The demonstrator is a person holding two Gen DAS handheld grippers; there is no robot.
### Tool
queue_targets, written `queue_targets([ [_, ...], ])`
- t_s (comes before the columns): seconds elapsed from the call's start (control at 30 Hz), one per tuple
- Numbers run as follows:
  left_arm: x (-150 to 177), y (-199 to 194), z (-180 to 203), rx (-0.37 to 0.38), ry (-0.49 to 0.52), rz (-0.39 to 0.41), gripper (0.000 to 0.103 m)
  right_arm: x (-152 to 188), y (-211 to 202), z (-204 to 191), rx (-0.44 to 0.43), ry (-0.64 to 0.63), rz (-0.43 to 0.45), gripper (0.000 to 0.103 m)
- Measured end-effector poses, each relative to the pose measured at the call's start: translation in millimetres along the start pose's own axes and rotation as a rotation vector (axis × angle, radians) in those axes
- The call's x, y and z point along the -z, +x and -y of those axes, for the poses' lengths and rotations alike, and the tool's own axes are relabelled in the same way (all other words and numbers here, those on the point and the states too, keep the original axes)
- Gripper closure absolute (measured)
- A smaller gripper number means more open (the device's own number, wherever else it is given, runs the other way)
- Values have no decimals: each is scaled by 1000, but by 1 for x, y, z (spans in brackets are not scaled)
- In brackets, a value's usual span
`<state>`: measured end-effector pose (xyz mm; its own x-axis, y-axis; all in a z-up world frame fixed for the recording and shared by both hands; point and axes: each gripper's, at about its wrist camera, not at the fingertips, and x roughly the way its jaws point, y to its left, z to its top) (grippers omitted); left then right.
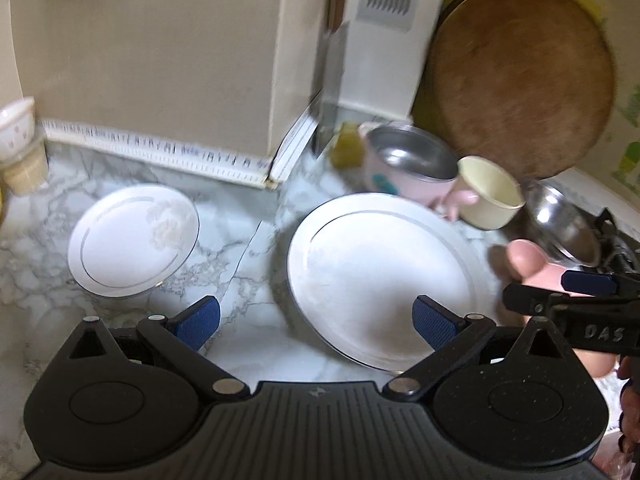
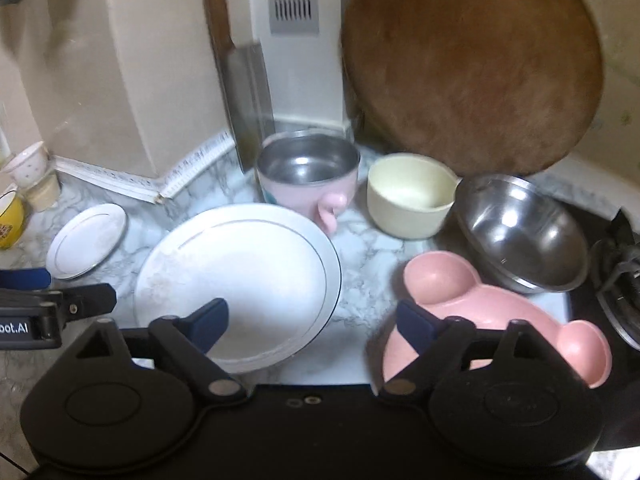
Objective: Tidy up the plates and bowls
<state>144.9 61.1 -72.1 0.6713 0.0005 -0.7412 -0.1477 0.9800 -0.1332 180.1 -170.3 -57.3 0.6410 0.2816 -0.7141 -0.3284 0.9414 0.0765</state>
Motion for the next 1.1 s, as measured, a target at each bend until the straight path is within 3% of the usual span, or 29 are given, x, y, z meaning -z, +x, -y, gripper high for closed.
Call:
queue_targets([
  [0.1, -7, 27, -12, 10, -46, -67, 1, -11, 27, 7, -3, 16, -49, 20],
  [0.3, -16, 63, -26, 14, -115, -160, 30, -26, 71, 24, -42, 58, -160, 35],
  [0.57, -23, 87, -33, 14, -148, -203, 51, -35, 105, 49, -71, 161, -251, 65],
  [0.63, -24, 92, -35, 14, -153, -215, 60, -35, 110, 52, -78, 166, -261, 68],
  [0.87, -27, 97, -33, 41, -170, -225, 76, -37, 115, 49, -134, 152, -275, 90],
  [1.0, -28, 98, -30, 57, -168, -224, 87, -38, 114, 46, -144, 134, -273, 92],
  [1.1, -28, 97, -29, 55, -163, -219, 89, -37, 114, 48, -149, 132, -271, 92],
])
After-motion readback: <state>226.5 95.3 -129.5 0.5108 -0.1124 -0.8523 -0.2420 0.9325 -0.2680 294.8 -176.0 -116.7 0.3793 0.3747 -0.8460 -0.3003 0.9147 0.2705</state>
